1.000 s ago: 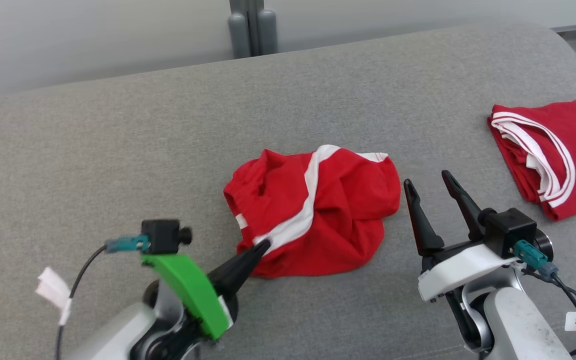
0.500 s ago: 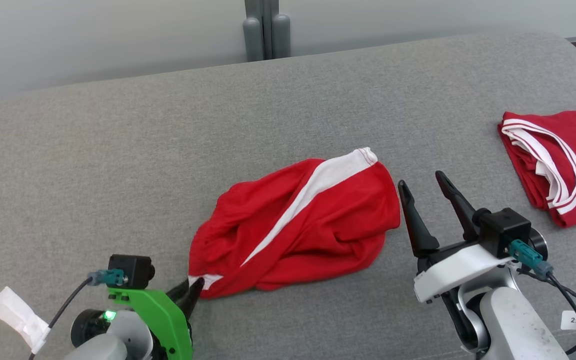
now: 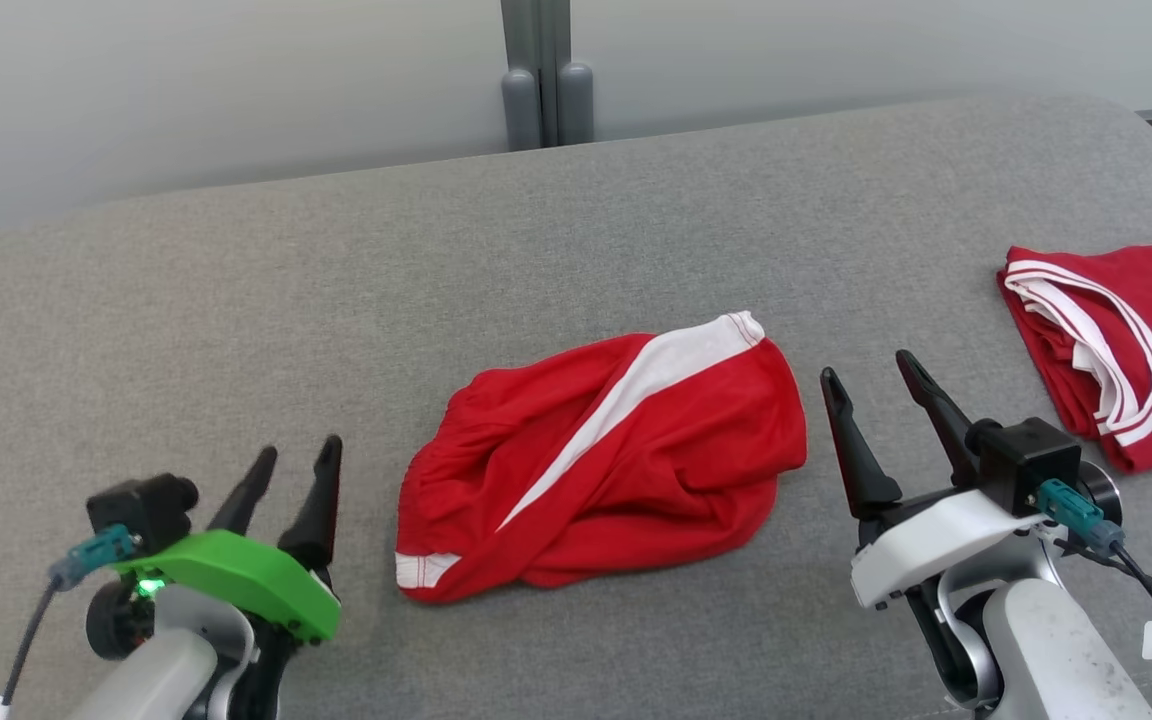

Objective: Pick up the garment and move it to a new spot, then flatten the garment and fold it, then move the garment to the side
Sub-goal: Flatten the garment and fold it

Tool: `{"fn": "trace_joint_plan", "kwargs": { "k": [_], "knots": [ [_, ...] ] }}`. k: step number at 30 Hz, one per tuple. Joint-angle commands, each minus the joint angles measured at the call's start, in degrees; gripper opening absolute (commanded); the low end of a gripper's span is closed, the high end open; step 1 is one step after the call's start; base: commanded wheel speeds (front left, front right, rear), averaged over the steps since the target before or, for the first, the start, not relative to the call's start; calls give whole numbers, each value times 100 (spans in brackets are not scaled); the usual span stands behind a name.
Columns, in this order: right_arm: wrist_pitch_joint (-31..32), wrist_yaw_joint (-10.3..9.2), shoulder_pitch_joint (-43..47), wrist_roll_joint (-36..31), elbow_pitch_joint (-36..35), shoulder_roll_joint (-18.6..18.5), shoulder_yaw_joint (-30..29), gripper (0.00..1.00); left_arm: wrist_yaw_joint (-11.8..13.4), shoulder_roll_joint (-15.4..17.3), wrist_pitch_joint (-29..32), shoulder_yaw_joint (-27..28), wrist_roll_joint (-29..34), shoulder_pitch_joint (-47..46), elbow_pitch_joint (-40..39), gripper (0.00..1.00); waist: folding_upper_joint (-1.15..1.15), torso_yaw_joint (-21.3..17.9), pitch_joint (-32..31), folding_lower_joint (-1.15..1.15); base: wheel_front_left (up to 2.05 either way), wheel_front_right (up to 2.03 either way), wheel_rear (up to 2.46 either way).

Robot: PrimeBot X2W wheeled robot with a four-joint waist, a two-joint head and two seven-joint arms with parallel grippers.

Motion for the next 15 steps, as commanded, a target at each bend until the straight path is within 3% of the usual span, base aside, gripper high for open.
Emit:
{"fn": "trace_joint_plan", "kwargs": {
  "k": [1, 8, 15],
  "knots": [
    [29, -9, 69, -2, -34, -31, 6, 100, -42, -91, -45, 312, 217, 102, -14, 100, 0, 73, -52, 0, 0, 0, 0],
    [148, -9, 86, 9, -66, -42, 53, 100, -287, -912, -38, 2194, 2150, 680, -247, 100, 0, 184, -152, 0, 0, 0, 0],
    [235, -9, 84, 59, 15, -83, 80, 100, -749, -1579, -38, 3228, 3624, 1125, -273, 100, 0, 183, -205, 0, 0, 0, 0]
  ]
}}
